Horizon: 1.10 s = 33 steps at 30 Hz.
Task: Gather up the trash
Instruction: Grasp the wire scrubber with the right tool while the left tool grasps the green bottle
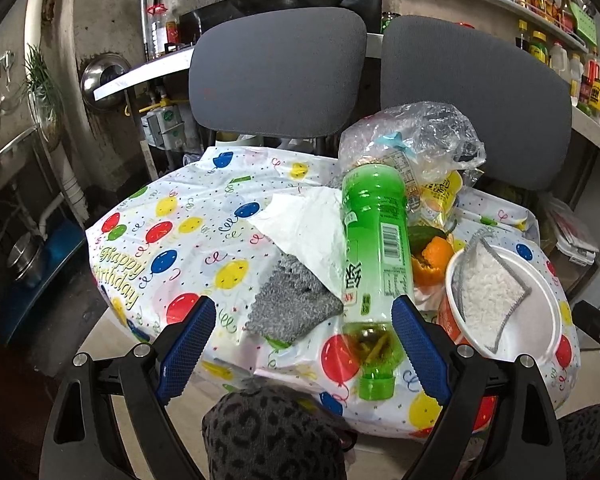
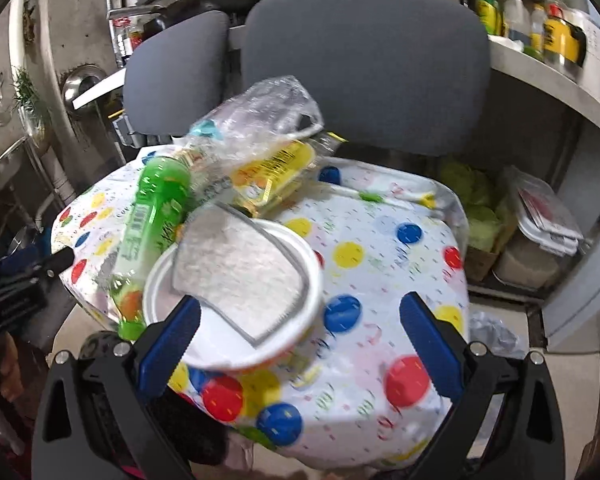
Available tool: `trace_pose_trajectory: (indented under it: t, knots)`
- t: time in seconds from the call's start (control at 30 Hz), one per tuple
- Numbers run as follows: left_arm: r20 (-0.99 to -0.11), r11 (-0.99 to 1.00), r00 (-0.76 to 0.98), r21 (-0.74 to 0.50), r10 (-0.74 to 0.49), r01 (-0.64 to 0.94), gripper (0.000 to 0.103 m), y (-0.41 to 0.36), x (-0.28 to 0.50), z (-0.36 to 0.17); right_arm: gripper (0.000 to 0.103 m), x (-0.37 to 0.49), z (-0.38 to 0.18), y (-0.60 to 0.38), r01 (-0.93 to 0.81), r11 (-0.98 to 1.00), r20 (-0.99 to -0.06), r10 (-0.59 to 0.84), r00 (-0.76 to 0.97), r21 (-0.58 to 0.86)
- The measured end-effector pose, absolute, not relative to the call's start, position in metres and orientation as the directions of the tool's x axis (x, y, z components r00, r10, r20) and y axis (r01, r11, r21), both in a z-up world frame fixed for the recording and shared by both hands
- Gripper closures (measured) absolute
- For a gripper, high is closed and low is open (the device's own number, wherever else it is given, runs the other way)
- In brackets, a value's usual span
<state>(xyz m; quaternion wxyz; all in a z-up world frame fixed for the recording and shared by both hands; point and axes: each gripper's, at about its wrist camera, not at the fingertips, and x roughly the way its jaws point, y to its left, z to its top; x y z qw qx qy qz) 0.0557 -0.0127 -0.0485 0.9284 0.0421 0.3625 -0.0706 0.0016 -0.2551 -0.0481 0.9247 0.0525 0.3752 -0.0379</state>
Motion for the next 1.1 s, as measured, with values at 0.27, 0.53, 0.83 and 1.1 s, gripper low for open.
trace_pose_trajectory:
  t: [0.27, 0.53, 0.83, 1.1]
  knots:
    - [-0.685, 0.990, 0.725, 0.038, -0.074, 0.138, 0.024, -0.004, 0.082, -0.058, 0.014, 0.050, -0.050, -0.213, 0.038, 0.999, -0.691, -0.018, 0.722, 0.014]
    - [-0.677, 0.990, 0.731, 0.031, -0.083, 0.141, 0.031, 0.009, 0.100, -0.065, 0.035, 0.085, -0.069, -0.195, 0.067, 0.998, -0.707, -0.034, 0.707, 0.020]
    - [-0.682, 0.985, 0.719, -0.004, -0.130, 0.173, 0.031, 0.007, 0.113, -0.074, 0.071, 0.105, -0.081, -0.189, 0.128, 0.992, -0.714, -0.087, 0.695, 0.003]
    - [-0.676, 0.969, 0.714, -0.005, -0.184, 0.245, 0.031, -0.003, 0.101, -0.068, 0.098, 0.086, -0.058, -0.196, 0.110, 0.993, -0.662, -0.054, 0.747, 0.042]
